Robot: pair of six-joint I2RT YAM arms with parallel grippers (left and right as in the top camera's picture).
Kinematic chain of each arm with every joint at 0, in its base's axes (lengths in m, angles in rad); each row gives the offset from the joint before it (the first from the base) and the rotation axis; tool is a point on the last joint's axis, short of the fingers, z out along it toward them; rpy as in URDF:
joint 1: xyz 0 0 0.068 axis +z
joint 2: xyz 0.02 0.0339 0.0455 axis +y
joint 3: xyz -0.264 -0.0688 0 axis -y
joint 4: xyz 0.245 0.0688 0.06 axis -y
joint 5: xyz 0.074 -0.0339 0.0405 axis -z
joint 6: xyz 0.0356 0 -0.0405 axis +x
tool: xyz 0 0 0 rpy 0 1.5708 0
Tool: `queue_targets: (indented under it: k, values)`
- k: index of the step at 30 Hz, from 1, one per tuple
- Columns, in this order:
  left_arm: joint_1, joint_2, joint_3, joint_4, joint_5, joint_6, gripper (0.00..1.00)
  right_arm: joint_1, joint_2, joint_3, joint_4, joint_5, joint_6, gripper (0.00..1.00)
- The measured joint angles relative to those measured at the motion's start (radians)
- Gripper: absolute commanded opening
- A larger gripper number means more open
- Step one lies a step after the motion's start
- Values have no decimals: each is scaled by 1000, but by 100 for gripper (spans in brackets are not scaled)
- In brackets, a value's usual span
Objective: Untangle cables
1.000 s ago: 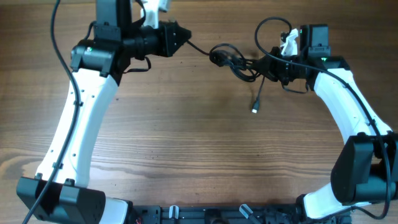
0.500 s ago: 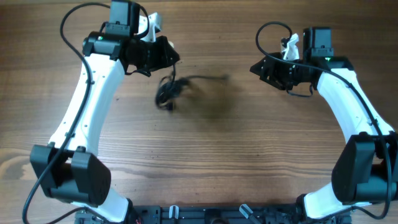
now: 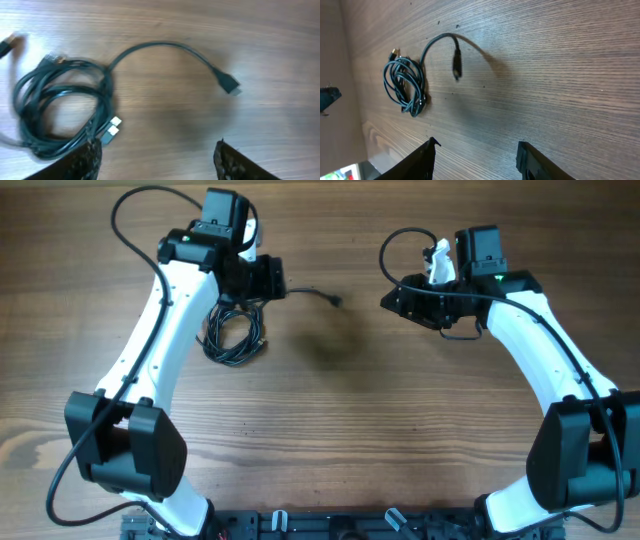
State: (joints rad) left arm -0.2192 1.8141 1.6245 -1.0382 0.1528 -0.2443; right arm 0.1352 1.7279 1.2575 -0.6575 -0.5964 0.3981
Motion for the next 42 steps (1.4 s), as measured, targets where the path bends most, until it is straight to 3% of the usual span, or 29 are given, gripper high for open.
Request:
queue_targets:
  k: [6, 9, 14, 17, 20, 22, 27, 32, 39, 42]
  values:
    - [11, 3, -2, -109, -78, -7, 52, 9, 0, 0, 3, 3, -16, 54]
    - [25, 8, -49, -95, -162, -108, 44, 32, 0, 0, 3, 3, -31, 54]
    - [90, 20, -190, 32, -224, -259, 42, 88, 0, 0, 18, 15, -38, 54]
    - [114, 22, -277, 140, -235, -299, 41, 122, 0, 0, 37, 31, -38, 54]
    - [115, 23, -335, 195, -234, -315, 46, 146, 0, 0, 41, 40, -38, 54]
    - [115, 23, -344, 198, -192, -249, 46, 153, 0, 0, 44, 41, -38, 54]
    - [114, 23, -344, 181, -67, 52, 46, 157, 0, 0, 59, 44, -38, 54]
    - [114, 23, -371, 238, -50, 314, 50, 157, 0, 0, 53, 45, -38, 54]
    - [114, 24, -477, 417, -143, 424, 48, 157, 0, 0, 44, 48, -38, 54]
    - [114, 24, -491, 418, -156, 442, 47, 157, 0, 0, 44, 48, -38, 54]
